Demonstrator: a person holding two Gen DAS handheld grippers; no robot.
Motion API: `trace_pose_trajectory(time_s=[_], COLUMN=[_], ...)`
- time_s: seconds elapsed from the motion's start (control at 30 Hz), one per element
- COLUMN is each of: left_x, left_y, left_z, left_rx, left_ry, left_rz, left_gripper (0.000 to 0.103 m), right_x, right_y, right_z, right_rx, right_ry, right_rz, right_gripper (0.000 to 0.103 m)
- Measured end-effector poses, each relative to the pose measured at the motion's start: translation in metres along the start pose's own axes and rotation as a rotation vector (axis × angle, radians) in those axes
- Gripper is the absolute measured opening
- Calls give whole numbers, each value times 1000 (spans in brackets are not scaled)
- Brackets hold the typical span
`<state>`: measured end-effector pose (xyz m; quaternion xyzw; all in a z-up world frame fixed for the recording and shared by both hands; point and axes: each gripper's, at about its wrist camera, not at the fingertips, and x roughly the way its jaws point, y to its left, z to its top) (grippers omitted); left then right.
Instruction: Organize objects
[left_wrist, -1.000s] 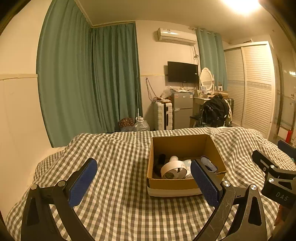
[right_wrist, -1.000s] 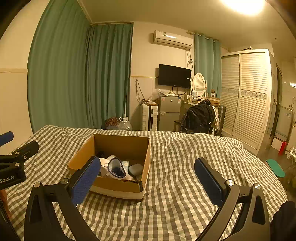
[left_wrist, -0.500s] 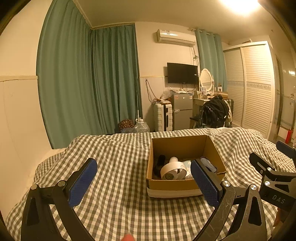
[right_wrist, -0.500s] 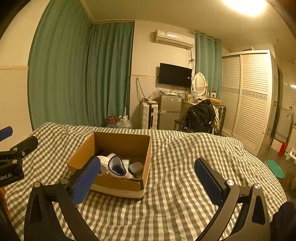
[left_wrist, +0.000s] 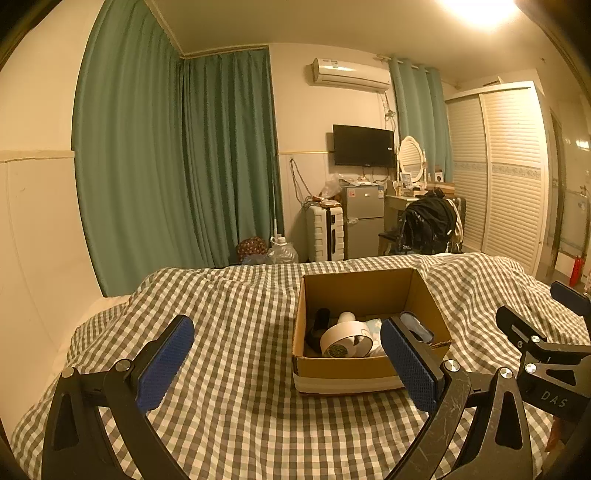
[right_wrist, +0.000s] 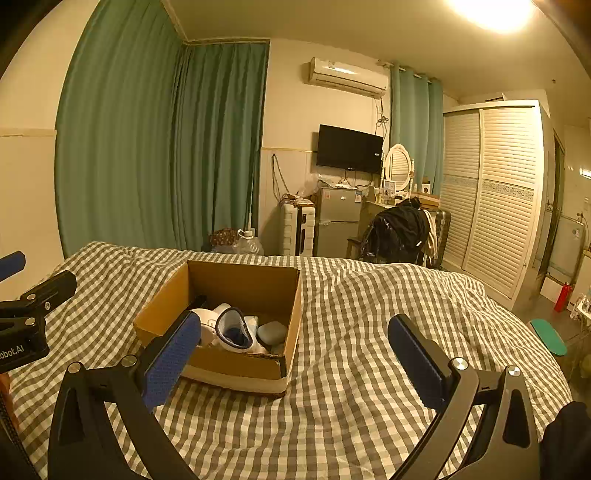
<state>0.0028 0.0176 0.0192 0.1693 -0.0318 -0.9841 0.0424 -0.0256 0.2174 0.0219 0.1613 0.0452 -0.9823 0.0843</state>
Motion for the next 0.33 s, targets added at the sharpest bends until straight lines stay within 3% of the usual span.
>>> trace_pose_trajectory(time_s=[0.33], left_x=[5], left_y=[-2], left_z=[-3], left_rx=[9], left_ry=[14], left_rz=[1], left_gripper=[103], right_x=[3], right_y=[4], right_z=[-4], right_rx=[-10], right_ry=[11], right_rz=[3], right_gripper=[102])
